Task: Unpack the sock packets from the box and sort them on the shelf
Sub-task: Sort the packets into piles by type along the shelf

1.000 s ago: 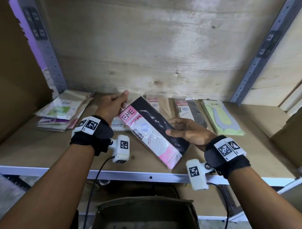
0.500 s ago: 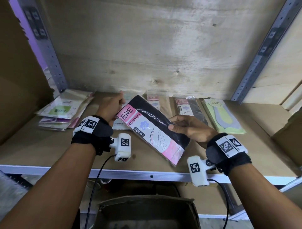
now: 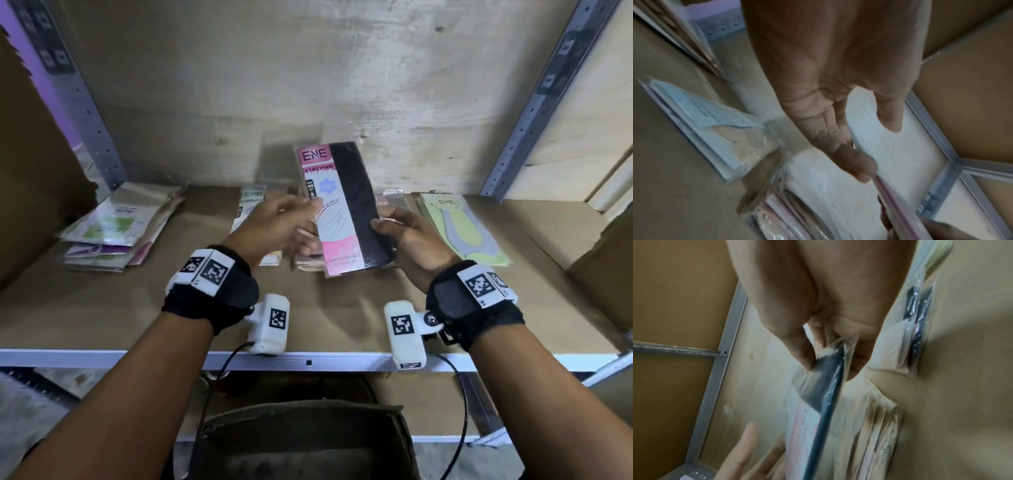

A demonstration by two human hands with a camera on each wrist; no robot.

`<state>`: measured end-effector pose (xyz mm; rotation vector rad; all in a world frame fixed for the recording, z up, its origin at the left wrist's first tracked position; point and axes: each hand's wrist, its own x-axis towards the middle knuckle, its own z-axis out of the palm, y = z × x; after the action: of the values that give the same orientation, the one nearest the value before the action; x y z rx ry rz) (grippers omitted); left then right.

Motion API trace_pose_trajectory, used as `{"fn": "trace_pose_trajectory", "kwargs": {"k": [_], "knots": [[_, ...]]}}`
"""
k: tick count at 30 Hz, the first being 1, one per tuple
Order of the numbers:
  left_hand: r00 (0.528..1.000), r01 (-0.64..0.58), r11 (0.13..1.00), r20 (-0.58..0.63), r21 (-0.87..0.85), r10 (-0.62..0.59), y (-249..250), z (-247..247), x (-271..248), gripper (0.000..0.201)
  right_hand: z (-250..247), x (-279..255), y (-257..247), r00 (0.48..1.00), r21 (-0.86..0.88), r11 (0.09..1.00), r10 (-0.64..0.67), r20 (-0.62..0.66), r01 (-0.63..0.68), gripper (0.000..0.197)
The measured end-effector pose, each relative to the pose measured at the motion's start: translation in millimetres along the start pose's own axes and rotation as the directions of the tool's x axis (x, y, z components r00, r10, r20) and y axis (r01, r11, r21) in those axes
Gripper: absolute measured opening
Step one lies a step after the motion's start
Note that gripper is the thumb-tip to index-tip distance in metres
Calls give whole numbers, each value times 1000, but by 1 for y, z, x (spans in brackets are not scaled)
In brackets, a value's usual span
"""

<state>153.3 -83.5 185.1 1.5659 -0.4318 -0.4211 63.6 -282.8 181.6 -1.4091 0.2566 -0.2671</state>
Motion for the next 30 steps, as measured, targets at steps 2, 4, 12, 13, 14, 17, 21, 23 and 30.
{"fn": "trace_pose_trajectory", "kwargs": {"k": [2, 4, 12, 13, 14, 17, 21, 23, 30], "knots": [[999, -27, 999, 47, 46, 25, -2, 10, -3, 33, -1, 2, 1, 999, 5, 1000, -14, -33, 15, 13], [997, -46, 997, 58, 69, 42, -3, 18, -2, 37, -5, 5, 0, 998, 14, 999, -32, -50, 33, 19], [999, -37, 984, 24, 174, 34, 5, 45, 17, 40, -28, 17, -9, 998, -202, 979, -8, -56, -3, 30], [999, -25, 983, 27, 181, 21, 7, 49, 22, 41, -33, 20, -8, 999, -221, 975, 7, -51, -18, 35], [999, -12, 981, 32, 193, 6, 9, 54, 27, 43, -40, 22, -8, 999, -237, 971, 9, -54, -22, 38], [998, 6, 961, 54, 277, -21, 15, 73, 46, 28, -60, 34, -8, 990, -319, 946, 0, -143, -47, 41], [997, 73, 930, -4, 361, -77, 17, 101, 71, 27, -82, 48, -8, 949, -495, 855, -12, -315, -154, 51], [992, 114, 896, -9, 429, -122, 14, 111, 78, 24, -86, 49, -5, 937, -567, 800, -19, -349, -195, 35], [979, 197, 759, -80, 620, -189, 7, 128, 91, 47, -92, 47, -2, 934, -666, 703, -7, -358, -250, 18]]}}
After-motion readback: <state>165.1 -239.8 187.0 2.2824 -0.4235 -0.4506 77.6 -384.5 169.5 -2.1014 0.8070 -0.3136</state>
